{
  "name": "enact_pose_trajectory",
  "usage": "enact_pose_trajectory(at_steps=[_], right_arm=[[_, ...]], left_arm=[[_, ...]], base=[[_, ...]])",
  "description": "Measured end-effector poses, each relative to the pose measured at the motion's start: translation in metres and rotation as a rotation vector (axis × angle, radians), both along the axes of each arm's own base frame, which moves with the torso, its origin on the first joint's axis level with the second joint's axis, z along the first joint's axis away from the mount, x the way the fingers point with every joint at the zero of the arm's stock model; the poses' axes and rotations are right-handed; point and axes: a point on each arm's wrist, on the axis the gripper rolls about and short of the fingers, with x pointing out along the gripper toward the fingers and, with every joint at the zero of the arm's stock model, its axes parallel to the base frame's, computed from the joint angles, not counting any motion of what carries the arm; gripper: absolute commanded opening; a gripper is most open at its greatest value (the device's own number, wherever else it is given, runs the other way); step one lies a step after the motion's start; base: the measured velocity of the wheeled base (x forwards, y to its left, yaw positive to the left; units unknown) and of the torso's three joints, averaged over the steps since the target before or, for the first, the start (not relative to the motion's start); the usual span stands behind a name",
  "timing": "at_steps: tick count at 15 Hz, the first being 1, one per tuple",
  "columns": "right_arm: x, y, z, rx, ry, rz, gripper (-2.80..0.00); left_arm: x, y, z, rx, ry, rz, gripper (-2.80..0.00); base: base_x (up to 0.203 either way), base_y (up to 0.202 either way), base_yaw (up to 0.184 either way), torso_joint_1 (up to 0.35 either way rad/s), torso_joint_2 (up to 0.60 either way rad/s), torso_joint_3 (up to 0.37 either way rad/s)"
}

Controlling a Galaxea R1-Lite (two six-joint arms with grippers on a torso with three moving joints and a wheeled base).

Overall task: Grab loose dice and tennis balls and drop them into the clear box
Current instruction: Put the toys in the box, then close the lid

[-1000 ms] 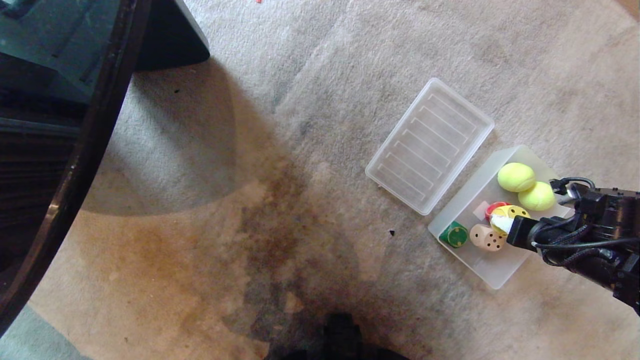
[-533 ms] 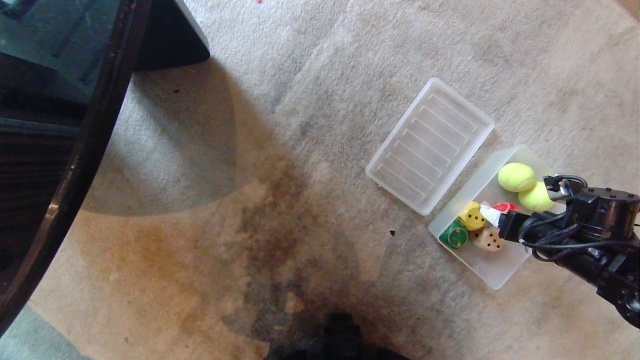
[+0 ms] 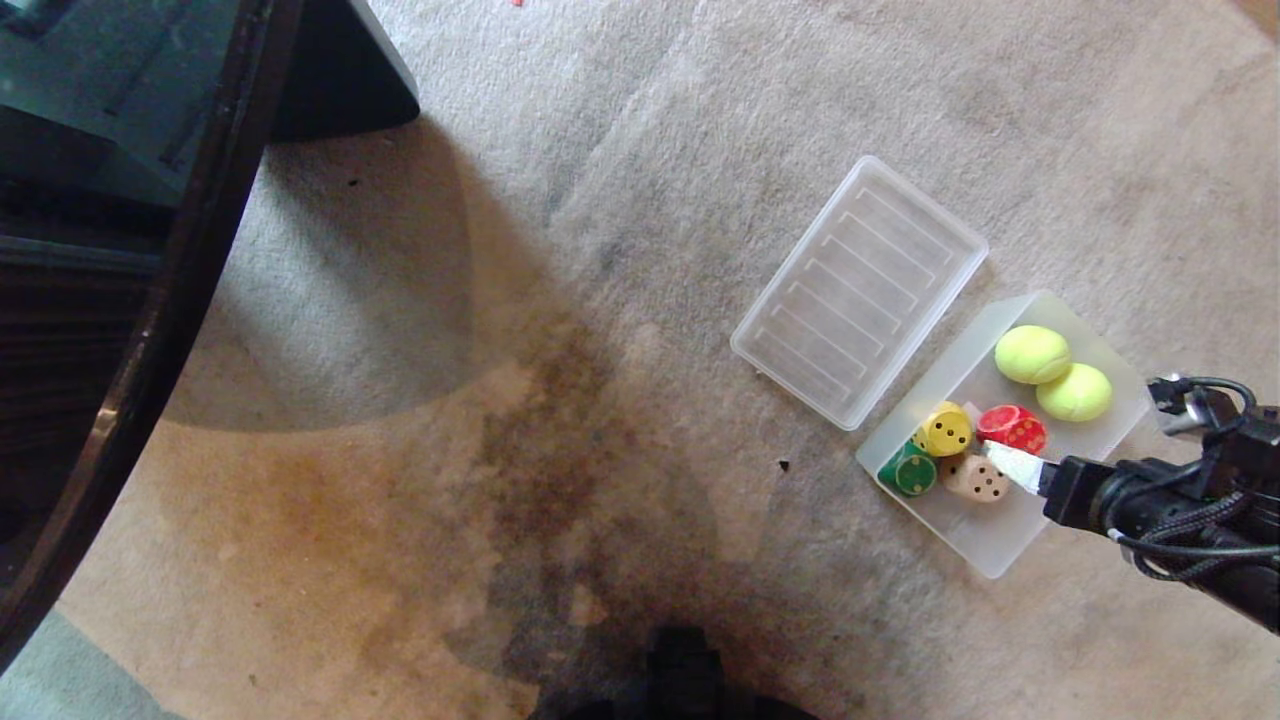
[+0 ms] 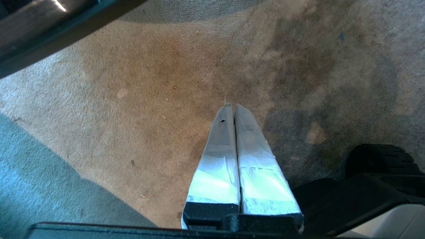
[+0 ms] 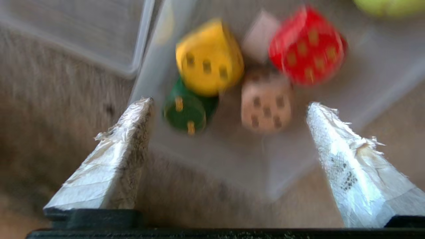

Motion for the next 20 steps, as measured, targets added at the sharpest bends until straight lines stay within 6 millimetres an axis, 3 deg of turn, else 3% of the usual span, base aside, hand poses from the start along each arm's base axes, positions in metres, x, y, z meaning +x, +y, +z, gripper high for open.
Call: enact_pose_trajectory(at_steps=[3,7,12,17,20], right_arm=[[-0.02,0.0,0.006,-0.006,0.025,0.009,-2.8],[-0.061,0.0,0.019,-0.042,0.077,0.03,-2.8],[-0.091,-0.003,0.025,-0.139,0.115,-0.023,-2.8],[-0.088,-0.005,0.042,-0.176,0.075,-0.087,-2.8],[-0.061,-0.007,0.067,-0.153,0.018,-0.118,-2.8]], left_arm=[[0.0,0.0,0.0,0.0,0.0,0.0,-2.8],[0.0,0.0,0.0,0.0,0.0,0.0,-2.8],[0.0,0.0,0.0,0.0,0.0,0.0,-2.8],[0.0,0.0,0.0,0.0,0.0,0.0,-2.8],[0.0,0.0,0.0,0.0,0.0,0.0,-2.8]], base=[[0.0,0.0,0.0,0.0,0.0,0.0],[0.0,0.0,0.0,0.0,0.0,0.0],[0.0,0.0,0.0,0.0,0.0,0.0],[0.0,0.0,0.0,0.0,0.0,0.0],[0.0,0.0,0.0,0.0,0.0,0.0]])
